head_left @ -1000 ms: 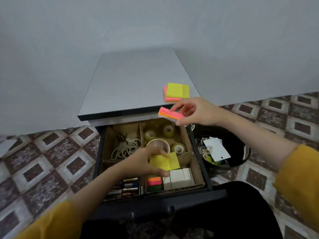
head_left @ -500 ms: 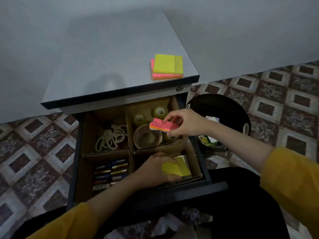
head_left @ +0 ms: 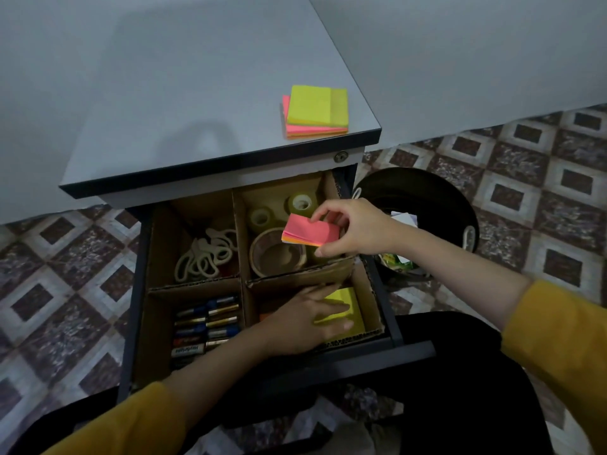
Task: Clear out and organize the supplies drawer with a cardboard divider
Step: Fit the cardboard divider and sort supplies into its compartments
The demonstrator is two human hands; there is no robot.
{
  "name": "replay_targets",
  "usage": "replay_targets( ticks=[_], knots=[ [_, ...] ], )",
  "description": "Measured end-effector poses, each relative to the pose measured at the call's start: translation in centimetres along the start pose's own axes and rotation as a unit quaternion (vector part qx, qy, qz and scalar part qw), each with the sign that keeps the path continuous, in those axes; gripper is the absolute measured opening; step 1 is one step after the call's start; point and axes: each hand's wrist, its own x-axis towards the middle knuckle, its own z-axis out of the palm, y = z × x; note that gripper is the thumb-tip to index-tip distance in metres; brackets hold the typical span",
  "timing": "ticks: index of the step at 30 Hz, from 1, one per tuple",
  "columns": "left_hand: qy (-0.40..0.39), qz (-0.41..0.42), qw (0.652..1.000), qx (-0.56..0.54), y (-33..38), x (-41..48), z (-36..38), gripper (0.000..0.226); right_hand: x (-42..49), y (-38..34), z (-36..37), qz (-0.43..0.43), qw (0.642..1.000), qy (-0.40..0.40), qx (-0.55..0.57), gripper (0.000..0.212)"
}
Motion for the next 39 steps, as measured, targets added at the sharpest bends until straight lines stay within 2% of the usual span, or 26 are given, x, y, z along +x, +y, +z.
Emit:
replay_targets(
  ticks=[3, 5, 6, 8, 9, 11, 13, 15, 17, 18, 22, 25, 27, 30, 35, 37, 39],
  knots=[
    [0.065, 0.026, 0.997, -0.035, 0.1, -1.2, -0.7, 0.035, -0.6, 0.1, 0.0, 0.001, 1.000, 0.018, 0.004, 0.056],
    [0.113, -0.011, 0.986, -0.123, 0.0, -2.0, -1.7, 0.026, -1.0, 0.1, 0.1, 0.001, 1.000, 0.026, -0.008, 0.059],
    [0.131, -0.040, 0.971, -0.196, 0.0, -2.5, -2.2, 0.022, -1.1, 0.2, 0.3, 0.000, 1.000, 0.026, -0.015, 0.060],
    [0.155, -0.079, 0.918, -0.356, 0.0, -3.2, -3.2, 0.021, -1.4, 0.0, 0.5, 0.002, 0.999, 0.026, -0.024, 0.063],
    [0.166, -0.085, 0.895, -0.406, 0.0, -3.5, -3.6, 0.025, -1.5, -0.2, 0.6, 0.003, 0.999, 0.027, -0.028, 0.065],
    [0.186, -0.077, 0.876, -0.438, 0.1, -3.8, -4.3, 0.022, -1.7, -0.4, 0.8, 0.005, 0.999, 0.027, -0.038, 0.070],
    [0.223, -0.073, 0.891, -0.388, 0.3, -4.3, -4.9, 0.009, -2.0, -0.8, 0.9, 0.002, 0.998, 0.019, -0.061, 0.074],
    [0.283, -0.064, 0.929, -0.229, -0.1, -5.0, -5.5, 0.005, -2.5, -1.2, 0.9, -0.002, 0.996, 0.002, -0.088, 0.078],
    [0.313, -0.031, 0.948, -0.054, -1.0, -5.8, -6.0, 0.014, -2.9, -1.5, 1.0, -0.009, 0.994, -0.011, -0.112, 0.077],
    [0.313, -0.017, 0.950, -0.006, -1.5, -6.1, -6.2, 0.019, -3.1, -1.6, 0.9, -0.012, 0.993, -0.016, -0.115, 0.074],
    [0.307, -0.051, 0.945, 0.098, -3.4, -6.3, -6.9, 0.037, -3.9, -2.1, 0.9, -0.040, 0.990, -0.073, -0.116, 0.051],
    [0.258, -0.101, 0.950, 0.147, -4.6, -5.9, -7.1, 0.053, -4.5, -2.3, 1.7, -0.052, 0.983, -0.117, -0.132, 0.045],
    [0.230, -0.122, 0.952, 0.159, -5.2, -5.7, -7.0, 0.061, -4.7, -2.2, 2.5, -0.060, 0.967, -0.143, -0.200, 0.049],
    [0.209, -0.131, 0.954, 0.171, -6.0, -5.2, -6.9, 0.064, -4.4, -2.0, 3.8, -0.065, 0.927, -0.186, -0.321, 0.052],
    [0.211, -0.135, 0.949, 0.194, -6.5, -4.9, -6.7, 0.063, -3.4, -1.8, 4.6, -0.056, 0.856, -0.277, -0.432, 0.059],
    [0.210, -0.129, 0.950, 0.191, -6.5, -4.8, -6.8, 0.063, -3.1, -1.7, 4.6, -0.056, 0.850, -0.282, -0.441, 0.060],
    [0.212, -0.126, 0.950, 0.191, -6.5, -4.7, -6.8, 0.063, -2.9, -1.6, 4.9, -0.071, 0.851, -0.281, -0.439, 0.049]
  ],
)
